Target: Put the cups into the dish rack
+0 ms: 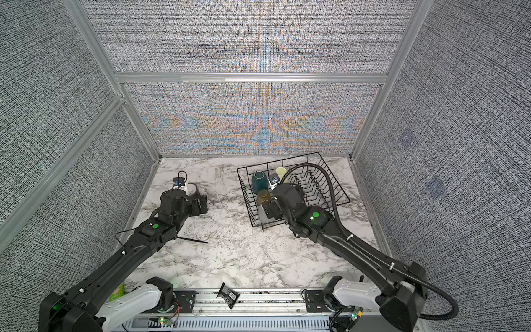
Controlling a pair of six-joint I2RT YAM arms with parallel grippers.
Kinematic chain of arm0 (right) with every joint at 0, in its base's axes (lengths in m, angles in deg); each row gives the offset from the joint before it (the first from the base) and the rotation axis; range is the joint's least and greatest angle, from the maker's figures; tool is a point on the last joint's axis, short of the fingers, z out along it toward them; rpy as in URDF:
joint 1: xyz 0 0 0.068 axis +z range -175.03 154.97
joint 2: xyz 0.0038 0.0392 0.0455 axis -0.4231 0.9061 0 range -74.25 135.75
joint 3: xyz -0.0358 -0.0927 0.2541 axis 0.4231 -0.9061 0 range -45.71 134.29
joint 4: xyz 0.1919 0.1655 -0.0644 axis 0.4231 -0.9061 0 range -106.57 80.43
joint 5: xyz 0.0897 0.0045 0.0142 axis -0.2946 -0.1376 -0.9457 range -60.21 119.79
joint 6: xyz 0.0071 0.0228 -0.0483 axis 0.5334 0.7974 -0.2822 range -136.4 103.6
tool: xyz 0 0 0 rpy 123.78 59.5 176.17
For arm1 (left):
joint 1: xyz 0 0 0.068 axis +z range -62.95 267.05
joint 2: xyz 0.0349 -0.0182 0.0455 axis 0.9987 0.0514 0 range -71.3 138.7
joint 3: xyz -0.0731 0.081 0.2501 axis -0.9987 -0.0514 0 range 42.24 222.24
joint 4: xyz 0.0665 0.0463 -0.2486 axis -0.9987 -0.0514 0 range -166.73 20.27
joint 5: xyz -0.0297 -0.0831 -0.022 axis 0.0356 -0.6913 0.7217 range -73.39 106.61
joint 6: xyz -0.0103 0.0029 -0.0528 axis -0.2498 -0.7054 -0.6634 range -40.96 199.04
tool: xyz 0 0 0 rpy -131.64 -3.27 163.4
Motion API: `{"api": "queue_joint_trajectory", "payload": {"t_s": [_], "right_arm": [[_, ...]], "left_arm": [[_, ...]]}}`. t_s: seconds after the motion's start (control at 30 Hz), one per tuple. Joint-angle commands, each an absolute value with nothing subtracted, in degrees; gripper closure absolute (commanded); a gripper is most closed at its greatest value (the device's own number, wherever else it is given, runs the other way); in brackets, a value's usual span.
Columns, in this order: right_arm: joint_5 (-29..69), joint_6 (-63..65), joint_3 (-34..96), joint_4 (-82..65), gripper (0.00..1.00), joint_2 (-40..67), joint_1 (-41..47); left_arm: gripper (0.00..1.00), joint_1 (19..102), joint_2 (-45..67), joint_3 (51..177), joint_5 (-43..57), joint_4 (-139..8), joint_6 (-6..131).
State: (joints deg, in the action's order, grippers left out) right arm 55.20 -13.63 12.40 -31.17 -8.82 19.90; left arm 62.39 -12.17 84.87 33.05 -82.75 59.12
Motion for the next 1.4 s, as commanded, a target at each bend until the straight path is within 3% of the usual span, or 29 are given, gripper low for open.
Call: {"api": "queue_joint_trajectory", "payload": {"t_s": [0.0,0.17,0.33,0.4,0.53,0.77,0.93,1.27,1.37], "right_arm": [[58.0,-11.8,7.5,-22.2,0.01,-12.4,17.9],[40.4,-3.8,6.7,-28.1,0.01,-12.6,4.5],[34.4,-0.9,7.4,-29.9,0.01,-11.0,-10.3],[30.1,-1.6,6.5,-24.4,0.01,-9.1,-15.0],[28.4,-2.1,12.9,-20.1,0.01,0.5,-21.8],[28.0,-7.7,28.0,-25.2,0.01,15.1,-28.9],[20.5,-6.7,33.5,-26.8,0.01,23.5,-35.4],[17.3,-10.1,41.7,-34.7,0.04,34.2,-37.3],[13.8,-11.9,43.8,-38.5,0.05,36.1,-37.2]], "left_arm": [[0.01,62.4,-11.7,84.6,34.9,-82.1,61.5],[0.00,62.3,-10.8,83.0,30.8,-77.6,61.5],[0.01,62.3,-7.8,83.9,25.4,-75.9,56.9],[0.01,62.3,-6.6,84.2,25.6,-75.8,56.1],[0.01,62.4,-6.2,84.7,27.6,-75.2,54.3],[0.01,62.4,-10.0,84.6,28.3,-77.3,54.1],[0.01,62.4,-11.6,81.2,28.5,-77.0,52.1],[0.00,62.6,-14.4,81.9,38.3,-84.1,52.6],[0.00,62.9,-14.8,81.7,37.1,-84.1,52.9]]}}
